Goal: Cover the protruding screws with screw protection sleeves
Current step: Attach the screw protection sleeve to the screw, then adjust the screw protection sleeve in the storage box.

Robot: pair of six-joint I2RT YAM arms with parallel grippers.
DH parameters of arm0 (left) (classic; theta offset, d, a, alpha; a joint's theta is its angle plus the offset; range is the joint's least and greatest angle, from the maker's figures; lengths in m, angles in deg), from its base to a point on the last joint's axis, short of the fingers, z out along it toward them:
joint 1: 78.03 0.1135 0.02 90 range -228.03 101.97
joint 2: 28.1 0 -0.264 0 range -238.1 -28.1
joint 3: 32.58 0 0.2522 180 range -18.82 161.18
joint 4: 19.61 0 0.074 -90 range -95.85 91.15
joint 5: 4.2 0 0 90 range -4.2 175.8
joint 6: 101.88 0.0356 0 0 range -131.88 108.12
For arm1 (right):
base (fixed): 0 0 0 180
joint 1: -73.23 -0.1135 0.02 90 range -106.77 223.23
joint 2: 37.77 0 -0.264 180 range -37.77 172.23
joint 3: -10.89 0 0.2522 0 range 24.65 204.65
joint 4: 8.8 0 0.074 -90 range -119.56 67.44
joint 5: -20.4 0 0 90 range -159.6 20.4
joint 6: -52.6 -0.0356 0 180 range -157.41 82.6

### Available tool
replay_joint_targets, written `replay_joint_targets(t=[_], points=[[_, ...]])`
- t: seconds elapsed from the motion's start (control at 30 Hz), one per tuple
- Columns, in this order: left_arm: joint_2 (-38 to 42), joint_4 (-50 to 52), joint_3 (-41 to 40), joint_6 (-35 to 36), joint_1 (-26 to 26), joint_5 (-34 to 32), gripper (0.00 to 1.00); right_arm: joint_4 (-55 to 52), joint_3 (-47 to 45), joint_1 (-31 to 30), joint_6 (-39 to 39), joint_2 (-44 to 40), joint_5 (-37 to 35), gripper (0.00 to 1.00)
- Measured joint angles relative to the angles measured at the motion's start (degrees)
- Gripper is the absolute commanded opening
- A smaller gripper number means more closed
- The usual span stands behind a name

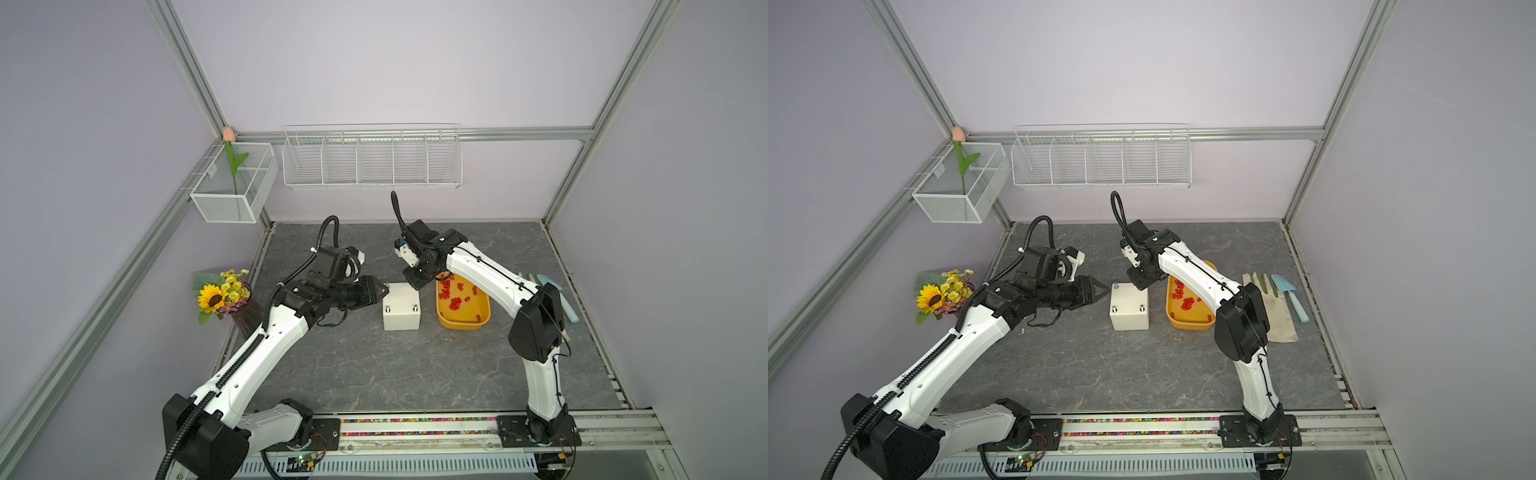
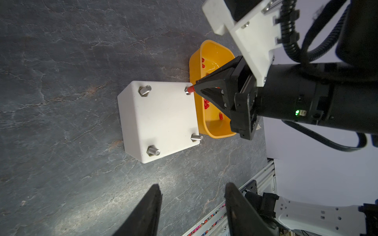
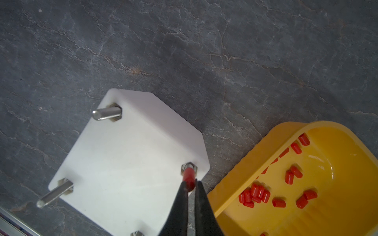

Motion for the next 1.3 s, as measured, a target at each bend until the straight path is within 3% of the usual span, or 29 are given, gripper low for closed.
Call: replay_joint_targets(t=[0.3,0.6,0.93,1.3], points=[[0.00,-1.22,-0.96,-0.46,0.00,0.22,0.53,-0.04,0.02,0.31,-0.98,-0.33,-0.31,0.30],[0.55,-2.25,-2.73,-0.48,0.00,0.26,0.53,3.41,-5.99,1.40,-2.27,-9.75,-1.99,0.32],[1.29,-8.07,-5.14,-2.03,-2.49,1.27,0.53,11.74,-25.77,9.11,-5.64,-23.58,-2.23,0.32],[-1.31,-14.29,-5.44,-4.50,-6.40,1.07,0.52,16.87,-36.44,14.71,-7.39,-24.22,0.11,0.27]])
